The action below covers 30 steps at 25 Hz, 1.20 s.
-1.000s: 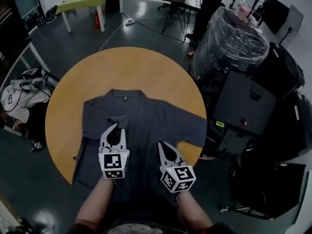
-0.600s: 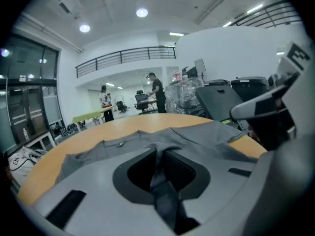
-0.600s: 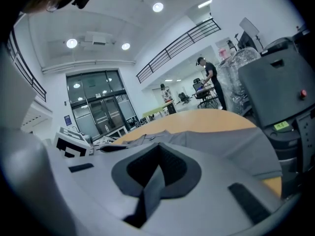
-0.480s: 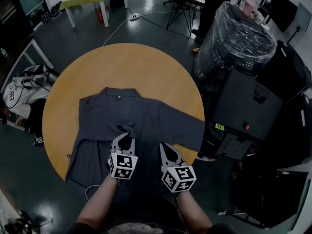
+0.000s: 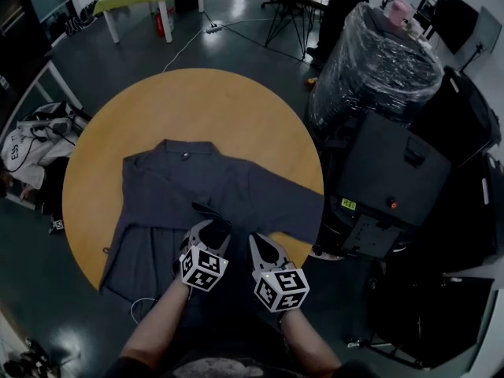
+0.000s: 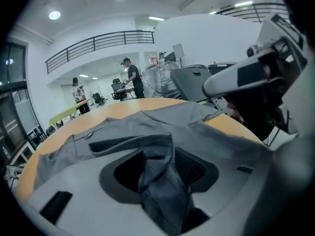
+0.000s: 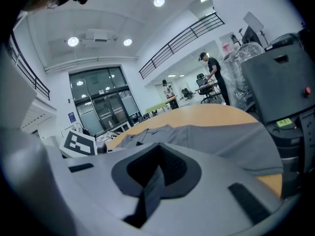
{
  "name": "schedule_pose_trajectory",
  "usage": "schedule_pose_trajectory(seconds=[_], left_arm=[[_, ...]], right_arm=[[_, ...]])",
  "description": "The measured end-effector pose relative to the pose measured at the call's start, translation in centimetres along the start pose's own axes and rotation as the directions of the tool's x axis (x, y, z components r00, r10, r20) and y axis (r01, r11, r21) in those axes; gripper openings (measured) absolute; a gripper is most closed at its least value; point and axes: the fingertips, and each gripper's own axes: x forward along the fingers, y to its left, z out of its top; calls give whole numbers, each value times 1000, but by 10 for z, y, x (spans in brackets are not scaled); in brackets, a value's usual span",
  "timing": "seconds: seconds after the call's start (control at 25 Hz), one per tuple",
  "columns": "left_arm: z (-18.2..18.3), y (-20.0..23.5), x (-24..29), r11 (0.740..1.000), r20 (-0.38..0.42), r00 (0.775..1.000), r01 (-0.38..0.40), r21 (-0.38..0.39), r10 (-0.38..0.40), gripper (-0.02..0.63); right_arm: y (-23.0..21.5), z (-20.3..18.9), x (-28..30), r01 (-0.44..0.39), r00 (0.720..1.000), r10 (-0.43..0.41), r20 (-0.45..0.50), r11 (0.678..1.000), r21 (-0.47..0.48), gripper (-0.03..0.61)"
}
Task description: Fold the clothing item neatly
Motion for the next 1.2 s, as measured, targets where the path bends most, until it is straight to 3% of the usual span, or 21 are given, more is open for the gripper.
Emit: schedule_pose_trajectory(seconds=[0.16,0.32,0.44,0.48,0.56,0.6,0.76,0.84,0.96,1.0,1.04,1.08,1.2], left_arm=[[2,-4,-12,999,37,999,-3,-32,4,190],[15,15,-46,987,155,983,-75,-139,97,187],[20,35,-71,968,206,967,-103,-227,151,187],[19,41,-78,962,215,962,-114,-248,169,174],[16,52,-89,951,221,953,-145,-272,208,51],[14,57,-93,947,220,949,-158,-279,223,19],[5,70,-105,932,204,947,-176,-317,248,9],[-1,72,-110,923,192,946,-186,-336,261,8],[-10,72,-117,909,173,942,-210,-361,287,9],[-13,72,-119,904,167,941,-219,-367,295,9],[-16,72,-121,900,161,939,-226,-372,303,8],[-18,72,-122,897,155,939,-231,-377,307,9],[-24,68,-123,889,141,939,-238,-391,313,8]], right_arm=[[0,-2,0,-7,1000,7,-14,1000,-19,-12],[14,-2,19,-91,993,83,-86,991,-96,-12],[27,5,52,-163,980,136,-148,968,-191,49],[32,6,64,-187,973,150,-175,958,-218,62],[44,3,87,-243,951,178,-252,935,-259,75],[51,-1,97,-274,937,191,-293,922,-273,77],[74,-18,129,-369,887,200,-415,848,-380,124],[78,-30,140,-400,866,178,-468,808,-433,161],[76,-44,147,-408,841,112,-529,774,-484,161],[73,-45,147,-397,842,90,-532,771,-498,156],[70,-43,146,-376,850,70,-522,774,-509,103],[65,-39,145,-348,863,55,-503,785,-512,2],[49,-25,136,-270,897,46,-440,845,-462,-5]])
